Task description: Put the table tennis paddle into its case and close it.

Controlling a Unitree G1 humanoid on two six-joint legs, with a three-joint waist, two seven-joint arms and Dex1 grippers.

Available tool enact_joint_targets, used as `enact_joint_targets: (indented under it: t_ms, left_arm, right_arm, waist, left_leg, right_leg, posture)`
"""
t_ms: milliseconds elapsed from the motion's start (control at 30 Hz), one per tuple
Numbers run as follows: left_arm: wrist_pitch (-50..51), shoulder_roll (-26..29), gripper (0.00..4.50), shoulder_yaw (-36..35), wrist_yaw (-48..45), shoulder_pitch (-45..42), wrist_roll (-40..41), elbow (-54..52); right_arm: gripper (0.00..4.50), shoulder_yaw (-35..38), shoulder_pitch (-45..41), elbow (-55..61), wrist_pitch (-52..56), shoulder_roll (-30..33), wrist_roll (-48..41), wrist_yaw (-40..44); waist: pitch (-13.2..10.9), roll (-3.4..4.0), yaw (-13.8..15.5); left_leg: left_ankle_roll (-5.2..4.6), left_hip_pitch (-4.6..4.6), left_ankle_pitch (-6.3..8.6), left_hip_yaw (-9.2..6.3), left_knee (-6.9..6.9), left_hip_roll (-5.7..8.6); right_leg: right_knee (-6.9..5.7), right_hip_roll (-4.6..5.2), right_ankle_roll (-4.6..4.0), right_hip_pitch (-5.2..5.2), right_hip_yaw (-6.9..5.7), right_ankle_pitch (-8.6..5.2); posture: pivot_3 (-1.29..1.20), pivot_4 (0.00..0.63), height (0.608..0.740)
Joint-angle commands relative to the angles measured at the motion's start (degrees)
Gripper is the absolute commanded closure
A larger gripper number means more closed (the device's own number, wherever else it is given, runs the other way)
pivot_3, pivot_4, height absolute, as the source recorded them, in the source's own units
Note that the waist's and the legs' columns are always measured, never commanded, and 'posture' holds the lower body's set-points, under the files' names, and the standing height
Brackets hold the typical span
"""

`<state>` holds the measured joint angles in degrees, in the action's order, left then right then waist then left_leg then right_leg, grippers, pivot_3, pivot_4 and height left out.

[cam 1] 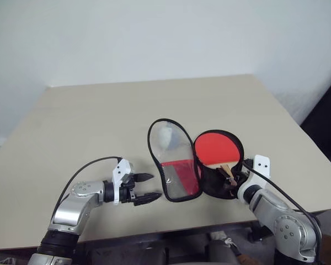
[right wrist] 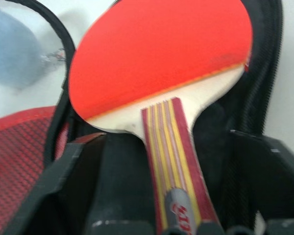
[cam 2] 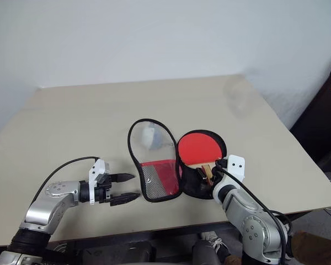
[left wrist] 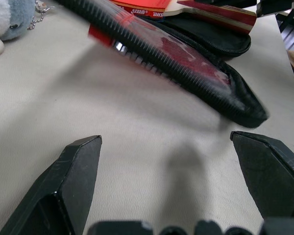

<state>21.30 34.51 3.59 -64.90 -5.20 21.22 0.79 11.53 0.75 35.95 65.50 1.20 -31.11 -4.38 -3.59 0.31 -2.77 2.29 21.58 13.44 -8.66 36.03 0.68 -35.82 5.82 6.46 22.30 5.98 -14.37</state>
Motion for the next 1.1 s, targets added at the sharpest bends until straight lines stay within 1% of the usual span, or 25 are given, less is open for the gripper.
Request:
enact_joint_targets:
  t_ms: [33, 167, 267, 400, 500, 633, 800, 967, 1100]
  left_arm:
    - [-1.3, -0.1, 0.00, -0.2, -0.1, -1.4, 0.1, 0.0]
    - [-2.2, -0.6, 0.00, 0.0, -0.2, -2.1, -0.2, 1.4]
    - [-3.0, -0.8, 0.00, 0.4, -0.5, -2.9, -0.6, 2.8]
    - [-3.9, -0.9, 0.00, 0.9, -0.8, -4.0, -0.9, 4.5]
    - [-4.3, -1.0, 0.00, 1.1, -1.0, -4.3, -1.0, 4.9]
    - [-4.6, -1.0, 0.00, 1.4, -1.2, -4.5, -1.0, 5.2]
    - [-4.8, -0.9, 0.00, 1.6, -1.3, -4.3, -1.1, 5.2]
    - [-4.6, -1.1, 0.00, 1.7, -1.2, -4.6, -1.3, 5.2]
    - [-4.6, -1.3, 0.00, 1.8, -1.1, -4.6, -1.3, 5.1]
  right_arm:
    - [0.02, 2.4, -0.4, 4.8, -1.6, 1.6, -4.2, 4.0]
    - [0.02, 5.8, -0.2, 6.1, 0.0, 4.4, -9.7, 7.9]
    - [0.02, 9.9, -0.1, 1.9, 2.3, 9.5, -12.3, 10.8]
    - [0.02, 11.2, 3.0, -0.8, 4.3, 17.0, -15.0, 16.6]
    - [0.02, 11.1, 6.1, -1.2, 3.3, 19.9, -15.1, 19.0]
    - [0.02, 10.1, 8.6, 1.0, 3.2, 20.5, -16.6, 20.4]
    - [0.02, 5.4, 10.2, 4.9, 3.9, 20.6, -18.9, 21.2]
    - [0.02, 0.8, 9.4, 4.1, 3.1, 19.5, -17.9, 20.0]
    - [0.02, 0.6, 8.5, 4.5, 2.8, 20.3, -18.1, 19.7]
  waist:
    - [0.0, 0.01, 0.0]
    - [0.0, -0.01, 0.0]
    - [0.0, -0.04, 0.0]
    - [0.0, -0.07, 0.1]
    - [0.0, -0.08, 0.0]
    - [0.0, -0.13, 0.0]
    - [0.0, -0.17, 0.0]
    - [0.0, -0.30, 0.0]
    - [0.0, -0.31, 0.0]
  left_leg:
    - [0.00, 0.01, 0.00, 0.01, 0.00, 0.00]
    - [0.00, 0.01, 0.00, -0.01, -0.01, -0.02]
    - [0.00, 0.01, 0.00, 0.00, 0.02, -0.02]
    - [-0.01, 0.02, 0.00, 0.02, 0.04, -0.02]
    - [-0.01, 0.02, 0.00, 0.02, 0.01, -0.02]
    - [-0.01, 0.02, 0.00, 0.06, 0.04, -0.03]
    - [-0.01, 0.02, 0.00, 0.06, 0.05, -0.03]
    - [-0.01, 0.01, 0.00, 0.05, 0.06, -0.03]
    - [-0.01, 0.01, 0.00, 0.06, 0.05, -0.08]
  right_leg:
    - [0.00, 0.00, 0.00, -0.01, 0.00, 0.00]
    - [0.00, -0.02, 0.00, -0.02, 0.00, 0.00]
    - [0.01, -0.01, 0.00, -0.05, 0.00, 0.00]
    - [0.02, -0.01, -0.01, -0.08, -0.01, 0.00]
    - [0.01, -0.02, -0.01, -0.08, 0.00, 0.00]
    - [0.02, -0.02, -0.06, -0.08, 0.02, -0.03]
    - [0.02, -0.02, -0.05, -0.08, 0.01, -0.03]
    - [0.02, -0.02, -0.05, -0.09, 0.01, -0.03]
    - [0.02, -0.06, -0.05, -0.07, 0.01, -0.03]
  posture:
    - [0.00, 0.000, 0.740]
    - [0.00, 0.000, 0.740]
    - [0.00, 0.000, 0.740]
    - [0.00, 0.000, 0.740]
    - [0.00, 0.000, 0.740]
    - [0.00, 0.000, 0.740]
    - [0.00, 0.000, 0.740]
    - [0.00, 0.000, 0.740]
    - [0.00, 0.000, 0.740]
